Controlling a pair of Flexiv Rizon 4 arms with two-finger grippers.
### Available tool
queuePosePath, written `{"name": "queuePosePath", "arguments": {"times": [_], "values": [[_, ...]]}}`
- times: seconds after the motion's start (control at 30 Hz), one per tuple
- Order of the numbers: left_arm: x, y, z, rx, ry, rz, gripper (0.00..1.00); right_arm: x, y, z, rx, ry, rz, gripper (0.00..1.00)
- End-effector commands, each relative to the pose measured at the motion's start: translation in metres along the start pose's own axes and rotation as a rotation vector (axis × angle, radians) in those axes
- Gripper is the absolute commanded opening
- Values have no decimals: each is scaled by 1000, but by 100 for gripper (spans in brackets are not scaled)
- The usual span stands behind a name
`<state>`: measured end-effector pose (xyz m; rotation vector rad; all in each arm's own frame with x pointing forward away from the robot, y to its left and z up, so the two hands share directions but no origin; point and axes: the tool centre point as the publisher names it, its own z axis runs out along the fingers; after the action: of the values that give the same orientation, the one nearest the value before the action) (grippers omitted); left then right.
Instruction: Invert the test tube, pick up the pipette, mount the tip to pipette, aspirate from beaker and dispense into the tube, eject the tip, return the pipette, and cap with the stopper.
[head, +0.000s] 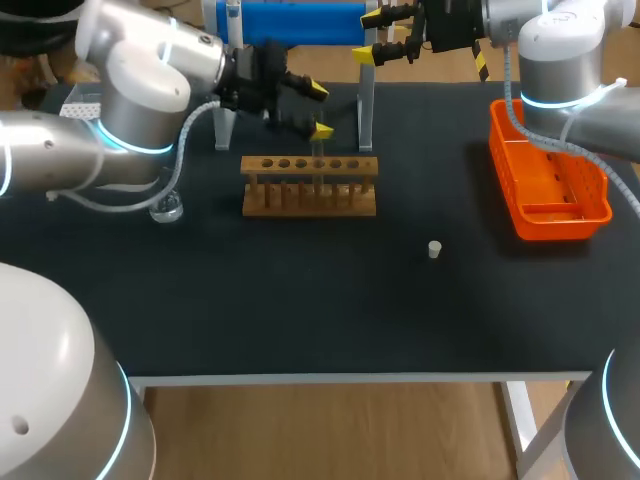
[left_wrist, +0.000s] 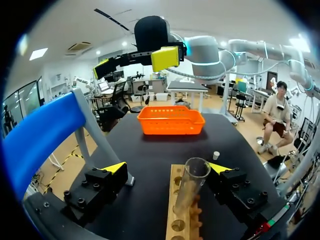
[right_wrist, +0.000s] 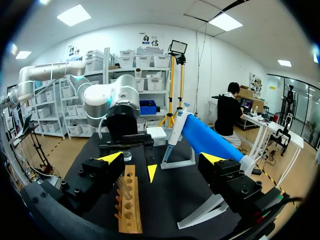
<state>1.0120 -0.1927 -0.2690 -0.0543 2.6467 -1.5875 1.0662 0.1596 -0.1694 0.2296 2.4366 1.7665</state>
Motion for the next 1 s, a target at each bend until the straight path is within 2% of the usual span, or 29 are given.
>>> {"name": "queuePosePath", "arguments": {"times": [0.03, 0.6, 1.0], "values": [[1, 2, 5, -2, 4, 1, 100, -1, 0, -1, 2, 4, 0, 100], [10, 19, 12, -10, -26, -18, 100, -1, 0, -1, 2, 4, 0, 100], [15, 22, 11, -16, -16, -15, 100, -1, 0, -1, 2, 4, 0, 100]]}}
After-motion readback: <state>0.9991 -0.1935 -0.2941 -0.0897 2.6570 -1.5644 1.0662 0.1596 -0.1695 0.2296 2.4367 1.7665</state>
